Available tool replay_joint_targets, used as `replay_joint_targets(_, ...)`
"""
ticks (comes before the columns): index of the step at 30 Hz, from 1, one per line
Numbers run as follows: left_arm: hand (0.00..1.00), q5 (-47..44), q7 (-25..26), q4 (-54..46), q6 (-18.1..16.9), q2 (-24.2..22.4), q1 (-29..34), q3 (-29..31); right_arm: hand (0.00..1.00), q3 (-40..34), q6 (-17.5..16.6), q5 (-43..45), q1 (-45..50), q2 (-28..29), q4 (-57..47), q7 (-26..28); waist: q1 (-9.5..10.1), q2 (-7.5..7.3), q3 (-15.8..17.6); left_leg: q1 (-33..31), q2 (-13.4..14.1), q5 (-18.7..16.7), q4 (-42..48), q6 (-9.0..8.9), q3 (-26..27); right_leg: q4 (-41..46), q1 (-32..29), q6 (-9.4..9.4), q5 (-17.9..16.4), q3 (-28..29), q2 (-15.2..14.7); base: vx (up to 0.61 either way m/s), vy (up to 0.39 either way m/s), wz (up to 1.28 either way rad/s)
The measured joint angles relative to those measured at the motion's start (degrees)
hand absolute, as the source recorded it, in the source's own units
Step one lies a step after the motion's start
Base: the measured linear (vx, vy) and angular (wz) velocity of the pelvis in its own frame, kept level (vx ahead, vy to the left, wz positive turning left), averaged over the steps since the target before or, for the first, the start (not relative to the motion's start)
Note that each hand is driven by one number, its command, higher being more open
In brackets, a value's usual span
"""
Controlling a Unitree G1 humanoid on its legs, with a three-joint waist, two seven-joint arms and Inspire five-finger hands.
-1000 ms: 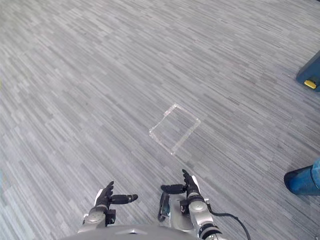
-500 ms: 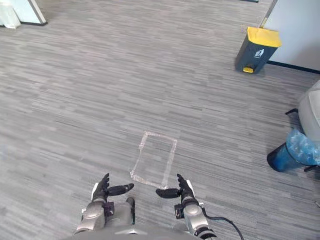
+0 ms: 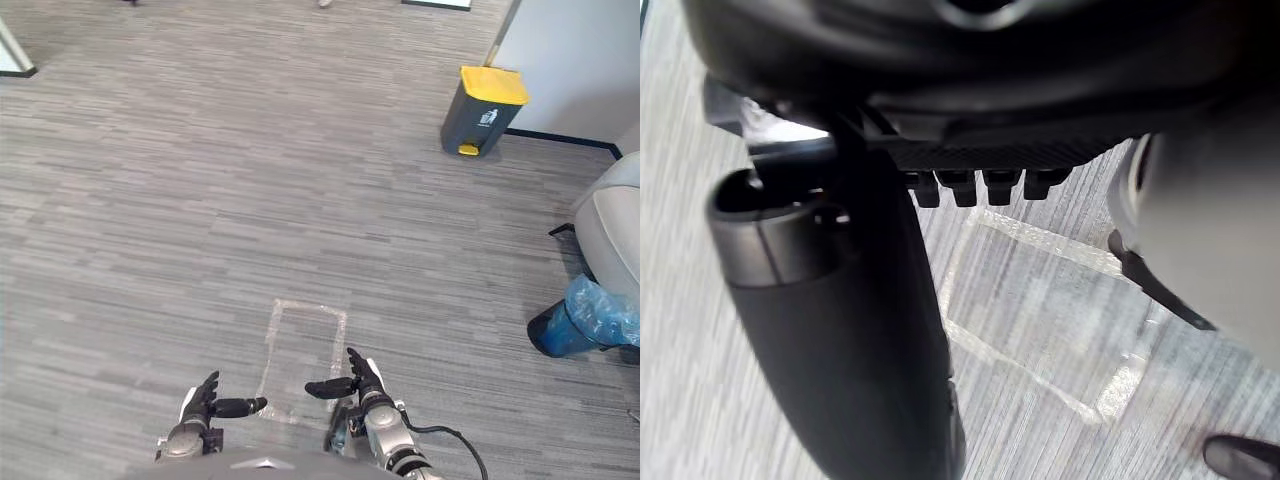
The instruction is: Organize the slippers on the shoe rack
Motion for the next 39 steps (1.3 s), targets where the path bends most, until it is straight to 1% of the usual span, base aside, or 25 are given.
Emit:
replay_joint_targets(2,1.0,0.19,-0.14,0.27,0.14,-1.17,-0.8,-0.01,1.0,-1.77,0.24,0.02,-0.33,-0.74,0.11,-0.01,-0.29,0.56,0.15,0.18,0.16,1.43,0.87,-1.51,-0.51,1.57,-0.34,-0.41,-1.87,0.49,0.27,0.49,-0.177,-0.32)
replay_joint_targets(4,1.0,0.66,-0.75,0.42,0.12,-1.65,-1.23,-0.03,1.0,-3.18,0.55,0.06,0.53,-0.75,0.11,-0.22,-0.8,0.11,-0.2,-1.43,0.7,2.27,7.71,-3.07,-1.58,-0.28,2.35,-0.15,-3.44,0.63,1.24,0.44,-0.195,-0.11)
replay_joint_targets(6,1.0,1.15,-0.91,0.11,0.15,-1.81,-1.34,0.48,1.0,-3.04,0.79,0.05,1.63,-0.68,-0.48,-0.47,-1.32,0.06,-0.21,-6.96,2.73,3.15,23.72,-6.37,-3.12,-5.35,7.35,-0.05,-3.79,1.38,3.06,0.36,-0.113,-0.21)
replay_joint_targets(7,1.0,1.16,-1.01,-1.2,0.16,-1.86,-0.9,0.96,1.0,-2.82,0.88,0.06,2.49,-0.54,-1.79,-0.56,-0.86,0.14,-0.24,-12.32,4.97,7.05,36.94,-9.32,-3.55,-7.9,10.34,-0.71,-3.86,2.99,4.75,0.24,-0.024,-0.73)
replay_joint_targets(8,1.0,1.16,-1.02,-2.76,0.07,-1.88,-0.11,2.46,1.0,-2.55,0.93,0.1,3.23,-0.15,-2.49,-0.63,0.01,0.19,-0.31,-16.41,7.09,4.2,46.85,-7.62,-2.67,-8.83,12.61,-1.78,-4.56,5.46,6.4,0.23,0.001,-0.98)
replay_joint_targets(9,1.0,1.14,-0.97,-3.33,0.11,-1.92,0.07,3.0,1.0,-2.58,0.95,0.11,3.33,0.27,-2.49,-0.68,0.48,0.39,-0.46,-18.08,7.74,2.07,49.6,-6.16,-2.06,-8.89,13.72,-2.04,-4.85,7.06,6.84,0.31,0.061,-1.31)
replay_joint_targets(10,1.0,1.13,-0.9,-3.57,0.11,-1.82,0.22,3.67,1.0,-2.66,0.98,0.11,3.42,0.98,-2.34,-0.72,1.03,-0.55,-0.26,-20.78,7.22,-0.99,49.09,-4.25,-1.77,-9.48,15.45,-2.02,-5.0,10.14,6.96,0.39,0.107,-1.35)
replay_joint_targets(11,1.0,1.12,-0.84,-3.66,0.1,-1.62,0.27,4.1,1.0,-2.66,0.96,0.12,3.4,1.31,-2.31,-0.75,1.28,-0.83,-0.24,-22.26,6.03,-2.59,45.47,-3.44,-2.27,-9.86,16.52,-1.9,-4.93,12.77,6.71,0.4,0.133,-1.4)
replay_joint_targets(13,1.0,1.09,-0.64,-3.7,0.1,-1.29,0.17,4.07,1.0,-3.2,1.05,0.12,3.47,1.35,-2.22,-0.87,2.02,-1.16,0.02,-25.4,2.76,-4.43,36.02,-2.94,-6.65,-10.22,17.67,-0.92,-4.88,17.93,5.6,0.32,0.204,-1.42)
replay_joint_targets(15,1.0,1.06,-0.35,-3.76,0.05,-1.23,0.1,3.96,1.0,-4.34,1.31,0.13,3.92,1.16,-1.63,-1.12,2.03,-1.31,0.14,-25.68,-0.76,-3.23,23.81,-2.78,-14.45,-9.93,18.67,1.38,-5.89,22.11,4.25,0.3,0.282,-1.22)
replay_joint_targets(16,1.0,1.05,-0.19,-3.66,0.04,-1.47,0.25,3.93,1.0,-4.38,1.44,0.15,4.15,0.79,-1.65,-1.21,2.05,-0.59,-0.11,-25.38,-1.25,-1.16,19.51,-2.99,-17.91,-9.64,18.78,2.64,-6.66,23.65,4.37,0.3,0.356,-1.12)
replay_joint_targets(17,1.0,1.04,0.04,-2.95,-0.03,-2.39,0.36,3.83,1.0,-4.33,1.46,0.14,4.15,-0.28,-1.68,-1.23,2.15,1.67,-0.42,-24.79,-0.78,5.73,15.48,-4.9,-22.04,-8.6,18.87,4.21,-8.03,25.83,5.4,0.35,0.435,-0.95)
replay_joint_targets(19,1.0,0.7,0.1,-2.0,0.1,-1.12,-0.52,3.75,1.0,-4.27,1.71,0.12,3.85,-0.02,-1.29,-1.5,2.13,0.07,-0.08,-23.81,-2.27,4.63,17.72,-3.94,-20.32,-6.47,18.79,5.57,-9.47,27.77,3.87,0.23,0.298,-0.66)
replay_joint_targets(20,1.0,0.51,0.11,-2.05,0.11,-0.24,-0.51,3.78,1.0,-4.28,1.67,0.1,4.16,0.8,-1.24,-1.48,2.13,-1.77,-0.37,-22.85,-3.38,3.85,17.48,-2.96,-18.38,-5.78,18.79,6.3,-10.26,28.39,2.05,0.21,0.253,-0.71)
replay_joint_targets(21,1.0,-0.2,0.26,-1.97,0.13,0.22,-0.34,3.9,1.0,-4.28,1.74,0.07,4.23,1.44,-1.07,-1.2,2.63,-2.52,-0.81,-21.71,-3.83,1.76,17.94,-1.79,-15.12,-4.81,18.36,6.55,-10.46,31.06,0.94,0.2,0.25,-0.85)
replay_joint_targets(23,1.0,-0.31,0.26,-1.72,0.13,0.12,-0.39,3.91,1.0,-4.19,1.72,0.05,3.9,1.7,-1.12,-0.96,3.18,-2.71,-0.99,-19.84,-3.99,0.43,17.6,-0.39,-10.41,-2.47,16.66,7.32,-10.54,35.02,0.07,0.17,0.284,-1.0)
replay_joint_targets(24,1.0,-0.31,0.26,-1.72,0.13,0.11,-0.39,3.91,1.0,-4.19,1.72,0.05,3.89,1.7,-1.12,-0.96,3.18,-2.72,-0.99,-19.81,-3.99,0.42,17.57,-0.38,-10.35,-2.41,16.64,7.34,-10.54,35.06,0.06,0.15,0.269,-1.34)
replay_joint_targets(25,1.0,-0.26,0.23,-1.59,0.13,-0.12,-0.23,3.89,1.0,-3.94,1.72,0.04,3.72,1.7,-1.09,-0.88,3.22,-2.07,-0.92,-17.74,-3.29,0.15,15.59,0.27,-5.56,0.01,13.84,9.15,-9.45,33.37,-0.83,0.14,0.217,-1.26)
replay_joint_targets(26,1.0,-0.29,0.28,-1.59,0.13,-0.19,-0.01,3.94,1.0,-3.14,1.72,0.02,3.52,1.56,-0.66,-0.9,3.21,-1.8,-0.96,-16.52,-2.85,0.4,14.0,0.7,-2.68,1.32,12.06,9.86,-8.68,29.0,-1.79,0.12,0.146,-1.49)
replay_joint_targets(27,1.0,-0.32,0.33,-1.58,0.14,-0.18,0.07,3.94,1.0,-2.53,1.72,0.0,3.27,1.45,-0.12,-0.87,3.22,-1.67,-1.03,-15.97,-2.57,0.54,13.07,0.93,-1.33,1.96,11.15,9.56,-8.29,26.1,-2.2,0.13,0.126,-1.31)
replay_joint_targets(28,1.0,-0.32,0.49,-1.5,0.18,-0.03,0.3,3.88,1.0,-1.33,1.93,-0.08,2.28,1.32,0.89,-0.79,3.18,-1.47,-1.1,-14.28,-2.03,0.87,10.81,1.4,2.04,2.7,9.96,9.2,-7.36,14.92,-4.24,0.09,0.07,-1.09)
replay_joint_targets(31,1.0,-1.02,0.54,-0.41,0.25,-0.25,0.13,3.86,1.0,-1.33,1.94,-0.49,2.12,1.07,1.21,-0.85,3.05,-1.13,-1.19,-10.77,-1.46,0.99,7.31,1.52,6.41,2.31,10.06,7.82,-6.7,0.05,-6.4,0.12,0.007,-0.91)
replay_joint_targets(36,1.0,-1.08,-0.07,-0.4,0.35,-0.34,0.16,2.54,1.0,-1.85,1.87,-1.11,2.09,-0.38,2.66,-1.11,3.0,-1.06,-1.53,-9.23,-1.26,1.25,7.41,1.41,7.53,-4.94,13.7,7.21,-6.25,0.66,-4.64,0.11,-0.023,-0.35)
replay_joint_targets(38,1.0,-1.1,-0.09,-0.43,0.52,-0.41,0.04,2.56,1.0,-1.96,1.87,-1.08,2.05,-0.86,3.29,-1.17,3.01,-0.92,-1.47,-10.97,0.0,0.74,12.78,0.58,7.4,-9.66,16.41,7.08,-4.48,0.77,-3.45,0.09,-0.078,-0.18)
replay_joint_targets(39,1.0,-1.09,-0.19,-0.55,0.59,-0.42,-0.26,2.63,1.0,-1.97,1.87,-1.04,2.4,-1.04,3.37,-1.2,3.26,-0.79,-1.34,-12.95,1.73,0.45,19.38,0.11,7.31,-13.22,18.56,6.68,-2.75,1.09,-2.1,0.06,-0.068,-0.33)
